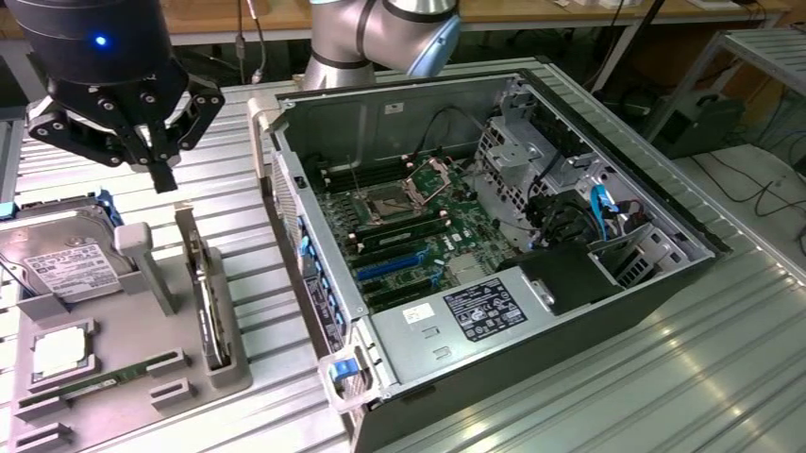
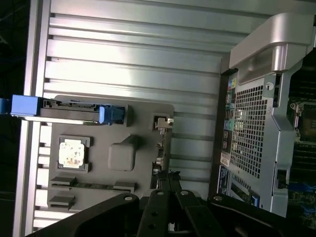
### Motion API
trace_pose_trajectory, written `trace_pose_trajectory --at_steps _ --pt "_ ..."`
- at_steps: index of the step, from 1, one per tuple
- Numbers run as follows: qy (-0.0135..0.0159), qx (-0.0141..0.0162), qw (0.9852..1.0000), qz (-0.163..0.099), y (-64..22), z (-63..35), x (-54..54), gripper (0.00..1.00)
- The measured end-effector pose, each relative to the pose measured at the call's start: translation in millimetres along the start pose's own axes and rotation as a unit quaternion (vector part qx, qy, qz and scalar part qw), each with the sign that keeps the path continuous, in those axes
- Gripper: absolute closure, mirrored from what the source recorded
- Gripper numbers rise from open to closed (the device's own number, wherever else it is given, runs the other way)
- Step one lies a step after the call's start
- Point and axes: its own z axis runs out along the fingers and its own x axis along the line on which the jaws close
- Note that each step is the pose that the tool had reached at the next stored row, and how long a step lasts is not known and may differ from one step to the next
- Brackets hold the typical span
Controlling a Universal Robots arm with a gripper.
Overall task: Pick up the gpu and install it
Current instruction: 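Reach for the gpu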
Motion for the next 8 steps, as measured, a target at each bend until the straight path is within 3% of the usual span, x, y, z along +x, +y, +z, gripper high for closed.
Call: trace_pose_trajectory --at_steps 2,8 --pt "0.0002 0.0000 1.0000 -0.004 0.2 0.0 5.0 0.89" --pt "0.0002 -0.0001 1.0000 -0.004 0.2 0.0 5.1 0.89"
